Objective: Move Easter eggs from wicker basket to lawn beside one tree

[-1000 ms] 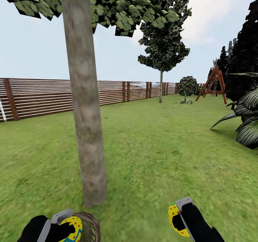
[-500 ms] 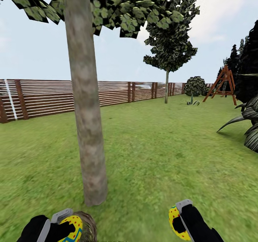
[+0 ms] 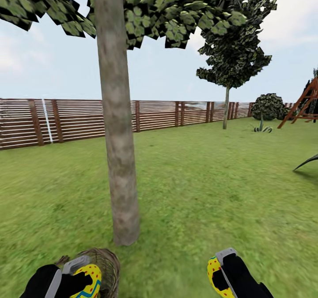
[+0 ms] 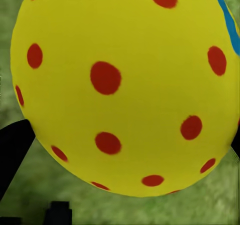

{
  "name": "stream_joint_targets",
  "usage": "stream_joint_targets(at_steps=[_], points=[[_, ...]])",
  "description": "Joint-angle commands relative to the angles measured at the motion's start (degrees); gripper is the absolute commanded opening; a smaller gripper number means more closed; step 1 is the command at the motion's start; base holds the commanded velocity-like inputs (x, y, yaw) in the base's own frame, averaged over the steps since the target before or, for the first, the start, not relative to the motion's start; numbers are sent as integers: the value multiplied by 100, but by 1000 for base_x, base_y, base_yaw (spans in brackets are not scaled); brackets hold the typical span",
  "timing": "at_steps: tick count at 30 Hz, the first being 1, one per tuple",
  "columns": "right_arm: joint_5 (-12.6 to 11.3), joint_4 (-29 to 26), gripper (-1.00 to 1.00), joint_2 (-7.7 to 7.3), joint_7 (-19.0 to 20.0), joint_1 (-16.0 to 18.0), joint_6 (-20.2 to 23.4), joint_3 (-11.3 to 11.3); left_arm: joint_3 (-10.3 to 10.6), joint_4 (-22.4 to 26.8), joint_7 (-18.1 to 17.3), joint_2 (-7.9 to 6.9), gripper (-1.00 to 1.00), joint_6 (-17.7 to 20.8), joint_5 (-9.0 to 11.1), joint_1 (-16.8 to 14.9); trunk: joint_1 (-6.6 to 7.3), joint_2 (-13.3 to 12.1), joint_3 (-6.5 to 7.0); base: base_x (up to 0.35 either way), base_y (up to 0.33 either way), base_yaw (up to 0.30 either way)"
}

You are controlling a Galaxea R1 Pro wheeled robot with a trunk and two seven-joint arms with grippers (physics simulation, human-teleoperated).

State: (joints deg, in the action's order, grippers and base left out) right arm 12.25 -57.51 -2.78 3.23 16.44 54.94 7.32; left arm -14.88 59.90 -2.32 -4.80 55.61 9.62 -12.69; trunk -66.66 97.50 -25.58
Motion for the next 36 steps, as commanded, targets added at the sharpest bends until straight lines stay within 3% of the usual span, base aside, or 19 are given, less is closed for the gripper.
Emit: stream_joint_targets(at_steps=[1,7,12,17,22,32,36], points=[[49,-6,-100,1,34,3,26,21,-18,78,-28,-9,-100,36,-1,-5,24,-38,11,-114,-313,293],[48,-6,-100,14,37,2,26,23,-25,223,-39,-29,-100,46,5,-5,156,-278,119,-114,-313,292],[7,-9,-100,15,55,1,26,24,-32,215,-40,-21,-100,46,8,-5,266,-479,209,-40,-175,48],[6,-5,-100,38,55,1,22,24,-33,220,-40,-29,-100,46,175,-5,376,-679,299,-1,-4,1],[54,77,-100,79,31,0,-240,24,-20,215,-32,-15,-100,46,174,-5,486,-880,388,-186,-185,75],[67,126,-100,124,25,3,-272,25,-15,188,-30,-7,-100,43,175,-5,705,-1281,568,-230,-257,277],[59,122,-100,119,28,3,-268,17,-8,133,-8,5,-100,22,164,-5,793,-1441,640,-62,-257,45]])
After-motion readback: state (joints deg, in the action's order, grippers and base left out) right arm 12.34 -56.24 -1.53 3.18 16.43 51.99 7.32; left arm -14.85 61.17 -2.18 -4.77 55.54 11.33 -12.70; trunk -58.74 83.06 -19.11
